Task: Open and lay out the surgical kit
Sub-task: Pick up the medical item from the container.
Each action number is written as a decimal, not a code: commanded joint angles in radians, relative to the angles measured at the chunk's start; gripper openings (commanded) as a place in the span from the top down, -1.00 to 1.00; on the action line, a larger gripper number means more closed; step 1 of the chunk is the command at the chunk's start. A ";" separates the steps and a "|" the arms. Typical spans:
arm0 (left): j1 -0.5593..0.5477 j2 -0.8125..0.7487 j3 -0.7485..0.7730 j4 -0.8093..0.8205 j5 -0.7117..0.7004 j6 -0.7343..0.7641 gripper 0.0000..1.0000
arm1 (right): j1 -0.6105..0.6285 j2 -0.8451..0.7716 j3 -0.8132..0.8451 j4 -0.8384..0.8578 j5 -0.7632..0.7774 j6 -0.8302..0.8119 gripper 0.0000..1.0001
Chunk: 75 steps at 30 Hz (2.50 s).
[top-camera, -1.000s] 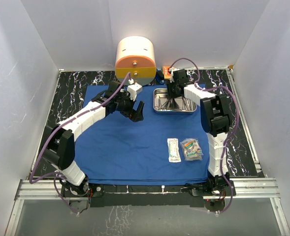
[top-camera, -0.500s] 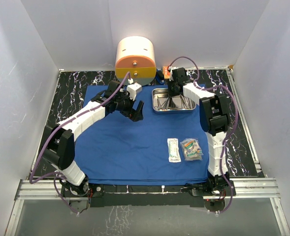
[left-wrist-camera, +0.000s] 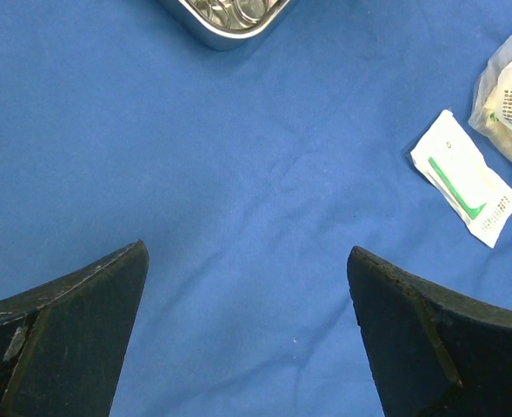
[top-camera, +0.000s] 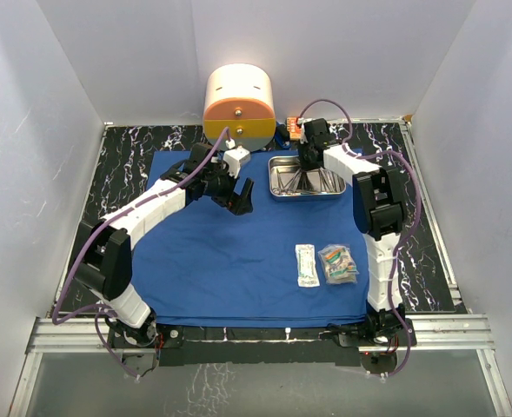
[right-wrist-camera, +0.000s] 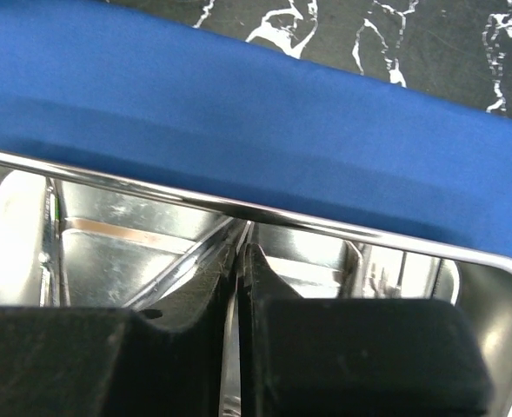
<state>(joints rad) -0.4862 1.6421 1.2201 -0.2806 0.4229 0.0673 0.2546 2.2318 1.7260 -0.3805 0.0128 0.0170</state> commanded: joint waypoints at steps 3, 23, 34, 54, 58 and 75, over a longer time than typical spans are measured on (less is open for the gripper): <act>0.005 -0.050 -0.013 0.018 0.031 0.002 -0.96 | -0.041 -0.134 -0.011 0.017 -0.011 -0.084 0.66; 0.004 -0.043 -0.014 0.022 0.042 -0.001 -0.97 | -0.106 -0.089 -0.013 -0.025 0.042 -0.202 0.47; 0.005 -0.043 -0.017 0.025 0.047 -0.003 -0.97 | -0.135 -0.042 -0.012 -0.042 0.025 -0.204 0.53; 0.005 -0.050 -0.021 0.026 0.048 -0.003 -0.97 | -0.141 -0.016 0.010 -0.069 -0.013 -0.184 0.79; 0.005 -0.048 -0.022 0.027 0.049 -0.004 -0.97 | -0.145 -0.037 0.034 -0.081 -0.017 -0.186 0.89; 0.005 -0.051 -0.027 0.040 0.060 -0.011 -0.97 | -0.150 -0.117 0.122 -0.162 -0.125 -0.157 0.94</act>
<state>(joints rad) -0.4862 1.6421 1.2083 -0.2573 0.4564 0.0589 0.1146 2.1914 1.7977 -0.5510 -0.0597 -0.1612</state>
